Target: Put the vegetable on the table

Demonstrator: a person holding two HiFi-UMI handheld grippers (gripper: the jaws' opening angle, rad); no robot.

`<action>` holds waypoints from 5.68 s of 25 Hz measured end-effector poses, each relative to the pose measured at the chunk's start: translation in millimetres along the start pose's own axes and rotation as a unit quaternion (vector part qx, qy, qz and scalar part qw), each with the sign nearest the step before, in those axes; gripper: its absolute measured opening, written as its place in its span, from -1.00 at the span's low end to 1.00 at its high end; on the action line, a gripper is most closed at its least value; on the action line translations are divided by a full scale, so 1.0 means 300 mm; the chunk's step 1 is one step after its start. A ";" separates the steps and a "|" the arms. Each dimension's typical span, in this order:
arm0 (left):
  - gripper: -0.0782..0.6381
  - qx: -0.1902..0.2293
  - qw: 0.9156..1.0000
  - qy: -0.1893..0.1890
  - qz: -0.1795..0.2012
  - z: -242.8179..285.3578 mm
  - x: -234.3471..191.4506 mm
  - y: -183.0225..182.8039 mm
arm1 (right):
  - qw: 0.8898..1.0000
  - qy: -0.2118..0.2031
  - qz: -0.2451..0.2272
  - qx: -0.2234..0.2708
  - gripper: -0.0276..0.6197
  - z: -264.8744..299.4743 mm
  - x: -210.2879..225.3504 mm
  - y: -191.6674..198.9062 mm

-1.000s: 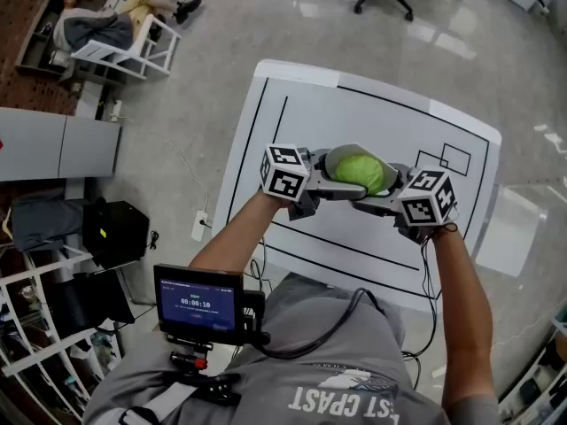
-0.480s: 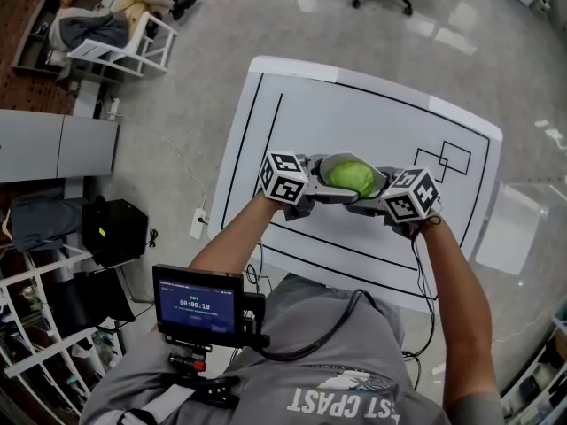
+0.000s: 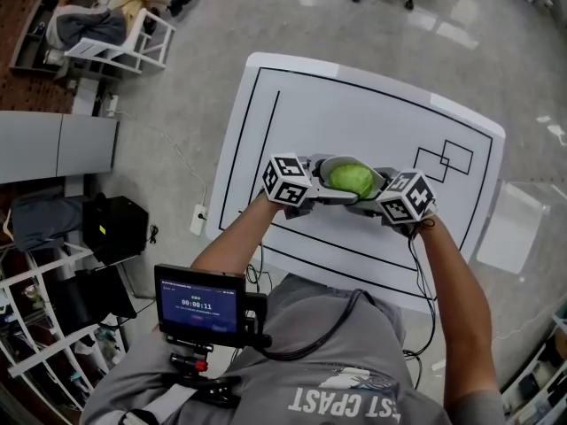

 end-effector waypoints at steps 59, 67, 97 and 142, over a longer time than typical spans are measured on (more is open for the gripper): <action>0.52 0.029 0.973 -0.209 0.090 -0.065 -0.044 -0.114 | 0.989 0.119 0.037 0.080 0.30 -0.072 0.064 -0.024; 0.52 0.031 0.971 -0.229 0.067 -0.057 -0.065 -0.064 | 0.976 0.199 0.003 0.093 0.37 -0.081 0.069 -0.036; -0.36 0.205 0.926 -0.182 0.260 -0.362 0.692 -0.250 | 0.887 0.274 -0.074 0.365 -0.88 -0.377 -0.719 -0.046; -0.76 0.302 0.808 -0.327 0.385 -0.601 2.168 0.307 | 0.839 0.227 -0.262 0.420 -0.90 -0.692 -2.091 0.677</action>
Point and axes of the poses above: the fingertips, and each gripper's own axes: z forward along the fingers, x to its right, y out of its underside, the point moved 10 cm from there along -z, backward along the fingers, and after that the axes turned 2 degrees about z, right-handed, at the moved point
